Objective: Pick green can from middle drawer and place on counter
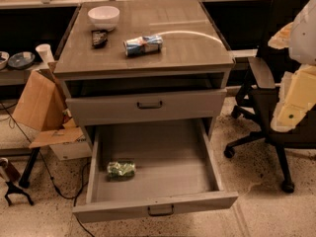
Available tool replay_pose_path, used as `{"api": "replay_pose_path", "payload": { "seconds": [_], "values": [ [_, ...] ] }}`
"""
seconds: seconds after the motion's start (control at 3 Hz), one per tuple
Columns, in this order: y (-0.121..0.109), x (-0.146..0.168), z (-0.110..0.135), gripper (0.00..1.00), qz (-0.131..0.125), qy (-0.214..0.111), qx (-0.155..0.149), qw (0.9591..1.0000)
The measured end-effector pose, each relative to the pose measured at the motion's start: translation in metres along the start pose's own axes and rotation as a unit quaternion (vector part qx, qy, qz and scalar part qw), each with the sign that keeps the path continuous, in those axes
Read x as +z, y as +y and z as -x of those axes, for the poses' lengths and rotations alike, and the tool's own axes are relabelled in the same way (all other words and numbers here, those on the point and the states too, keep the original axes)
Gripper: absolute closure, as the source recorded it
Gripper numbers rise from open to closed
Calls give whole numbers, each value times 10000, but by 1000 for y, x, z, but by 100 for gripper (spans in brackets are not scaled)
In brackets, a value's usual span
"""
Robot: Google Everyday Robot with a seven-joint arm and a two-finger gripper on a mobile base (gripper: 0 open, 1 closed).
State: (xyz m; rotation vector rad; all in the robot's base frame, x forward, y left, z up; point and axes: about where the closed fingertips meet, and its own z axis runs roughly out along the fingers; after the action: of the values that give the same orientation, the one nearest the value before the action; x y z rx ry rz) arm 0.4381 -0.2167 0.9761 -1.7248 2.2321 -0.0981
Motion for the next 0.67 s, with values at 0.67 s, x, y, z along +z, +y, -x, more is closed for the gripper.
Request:
{"api": "replay_pose_path", "payload": {
  "seconds": [0.67],
  "values": [
    [2, 18, 6, 0, -32, -114, 112, 9999]
  ]
}}
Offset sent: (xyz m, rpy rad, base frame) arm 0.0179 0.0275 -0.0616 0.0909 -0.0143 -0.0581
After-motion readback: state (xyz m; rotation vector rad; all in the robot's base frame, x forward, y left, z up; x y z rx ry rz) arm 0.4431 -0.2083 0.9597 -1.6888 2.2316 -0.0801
